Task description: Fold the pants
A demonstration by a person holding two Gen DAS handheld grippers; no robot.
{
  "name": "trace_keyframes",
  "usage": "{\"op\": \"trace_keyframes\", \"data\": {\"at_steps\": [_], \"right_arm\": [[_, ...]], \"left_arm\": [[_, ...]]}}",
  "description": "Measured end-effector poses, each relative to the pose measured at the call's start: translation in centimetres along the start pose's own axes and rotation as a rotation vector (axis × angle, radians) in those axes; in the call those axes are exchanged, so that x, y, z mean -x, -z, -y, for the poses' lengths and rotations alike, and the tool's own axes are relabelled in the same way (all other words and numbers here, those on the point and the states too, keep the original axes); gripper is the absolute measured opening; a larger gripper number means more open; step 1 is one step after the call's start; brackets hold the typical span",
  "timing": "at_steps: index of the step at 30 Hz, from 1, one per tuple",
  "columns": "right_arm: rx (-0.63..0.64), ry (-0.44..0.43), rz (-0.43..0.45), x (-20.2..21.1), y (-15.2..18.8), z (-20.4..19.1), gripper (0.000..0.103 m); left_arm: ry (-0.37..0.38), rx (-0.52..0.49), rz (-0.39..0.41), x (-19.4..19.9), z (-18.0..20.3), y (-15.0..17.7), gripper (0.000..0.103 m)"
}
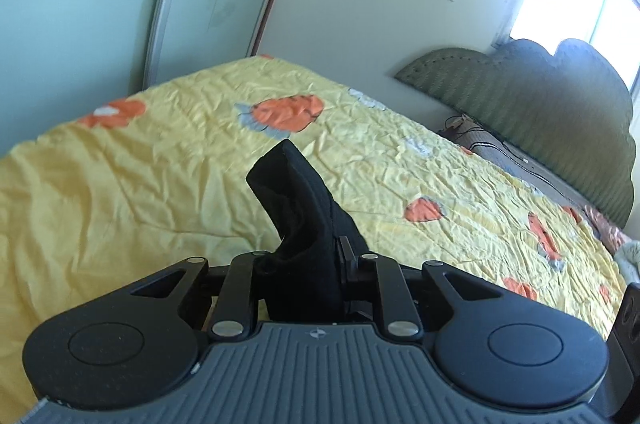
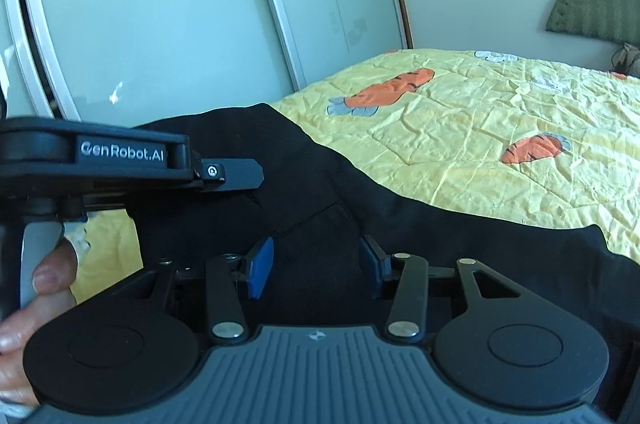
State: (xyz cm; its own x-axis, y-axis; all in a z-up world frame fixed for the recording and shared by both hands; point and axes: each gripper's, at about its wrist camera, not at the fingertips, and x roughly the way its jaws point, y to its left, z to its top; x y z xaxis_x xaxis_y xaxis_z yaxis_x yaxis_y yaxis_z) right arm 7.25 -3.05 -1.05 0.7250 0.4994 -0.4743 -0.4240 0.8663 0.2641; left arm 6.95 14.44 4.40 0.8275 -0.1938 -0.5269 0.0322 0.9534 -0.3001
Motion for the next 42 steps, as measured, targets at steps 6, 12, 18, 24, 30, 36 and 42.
{"op": "trace_keyframes", "data": {"at_steps": [6,12,18,24,30,36,42], "right_arm": [[-0.094,-0.042,0.047,2.1,0.0,1.1,0.048],[-0.138,-0.023,0.094,3.7,0.3,2.3,0.048],[-0.174,-0.006,0.150,6.0,0.7,3.5,0.048],[-0.221,0.010,0.181,7.7,1.2,5.2,0.048],[-0.220,0.038,0.202,9.3,1.7,6.3,0.048],[-0.254,0.044,0.229,10.8,2.6,7.8,0.048],[-0.293,0.065,0.257,12.6,3.5,9.3,0.049]], "left_arm": [[0.035,-0.037,0.010,0.9,3.0,0.3,0.020],[0.040,-0.114,0.032,1.5,6.3,1.2,0.019],[0.060,-0.197,0.074,2.5,9.6,2.1,0.019],[0.084,-0.218,0.053,2.2,11.5,2.8,0.019],[0.104,-0.242,0.031,2.1,13.3,3.4,0.019],[0.114,-0.286,0.022,2.2,15.6,4.3,0.019],[0.130,-0.337,0.018,2.4,18.2,5.2,0.018]]}}
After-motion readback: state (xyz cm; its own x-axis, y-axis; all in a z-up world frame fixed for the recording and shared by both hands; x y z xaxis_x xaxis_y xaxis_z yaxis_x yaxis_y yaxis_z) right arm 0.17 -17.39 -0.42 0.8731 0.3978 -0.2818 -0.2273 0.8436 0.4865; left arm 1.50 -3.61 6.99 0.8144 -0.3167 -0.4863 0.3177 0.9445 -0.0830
